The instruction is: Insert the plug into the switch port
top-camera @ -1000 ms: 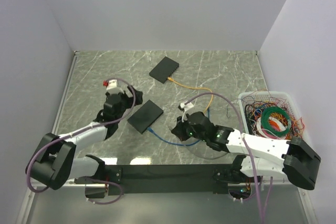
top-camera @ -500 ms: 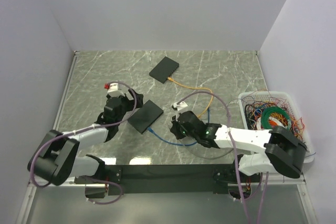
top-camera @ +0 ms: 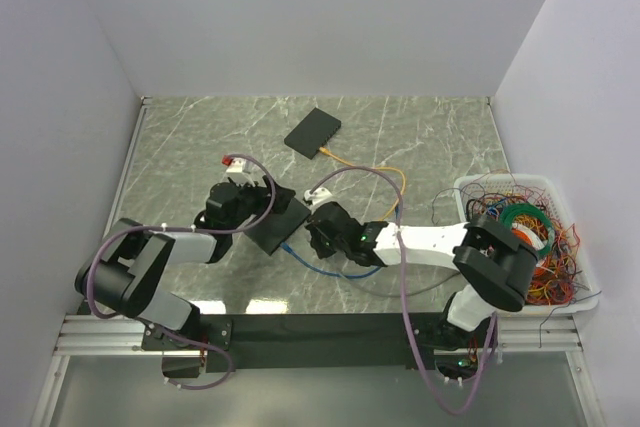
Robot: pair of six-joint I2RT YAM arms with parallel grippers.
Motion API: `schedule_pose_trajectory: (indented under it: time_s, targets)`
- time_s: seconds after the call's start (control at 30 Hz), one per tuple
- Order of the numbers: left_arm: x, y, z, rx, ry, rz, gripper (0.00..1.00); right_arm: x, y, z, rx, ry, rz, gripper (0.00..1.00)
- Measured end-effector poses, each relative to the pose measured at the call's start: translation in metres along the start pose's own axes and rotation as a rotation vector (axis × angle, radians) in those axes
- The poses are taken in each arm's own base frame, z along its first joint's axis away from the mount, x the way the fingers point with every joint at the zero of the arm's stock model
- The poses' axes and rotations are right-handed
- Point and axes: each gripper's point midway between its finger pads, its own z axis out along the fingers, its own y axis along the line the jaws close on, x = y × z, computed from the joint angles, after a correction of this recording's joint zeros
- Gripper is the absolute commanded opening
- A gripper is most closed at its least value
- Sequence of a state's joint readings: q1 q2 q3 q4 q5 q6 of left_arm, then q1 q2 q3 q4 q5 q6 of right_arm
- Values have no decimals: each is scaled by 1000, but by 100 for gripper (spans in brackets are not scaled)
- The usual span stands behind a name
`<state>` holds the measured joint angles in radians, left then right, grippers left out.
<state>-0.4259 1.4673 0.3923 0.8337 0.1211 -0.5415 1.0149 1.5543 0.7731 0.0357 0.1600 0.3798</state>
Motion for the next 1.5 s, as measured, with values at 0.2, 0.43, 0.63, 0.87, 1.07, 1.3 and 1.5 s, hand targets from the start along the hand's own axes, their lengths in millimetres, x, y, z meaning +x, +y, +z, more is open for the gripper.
schedule_pose_trajectory:
  time_s: [0.2, 0.43, 0.63, 0.87, 1.07, 1.3, 1.5]
  targets:
    - [3, -16, -2, 110, -5, 11, 93, 6, 2, 13, 6, 41, -19, 0]
    - [9, -5, 0, 87, -6, -1, 88, 5, 4, 21, 6, 52, -31, 0]
    - [23, 22, 2, 30, 9, -62, 82, 7, 4, 27, 17, 71, -45, 0]
    - [33, 36, 2, 22, 24, -109, 76, -4, 6, 28, 24, 52, -52, 0]
    - [34, 27, 2, 80, 23, -103, 70, -12, 7, 30, 32, 41, -61, 0]
    - [37, 27, 3, 102, 28, -101, 63, -3, 2, 36, 50, 68, -73, 0]
    - [40, 26, 5, 115, 37, -100, 60, -1, 0, 36, 61, 74, -75, 0]
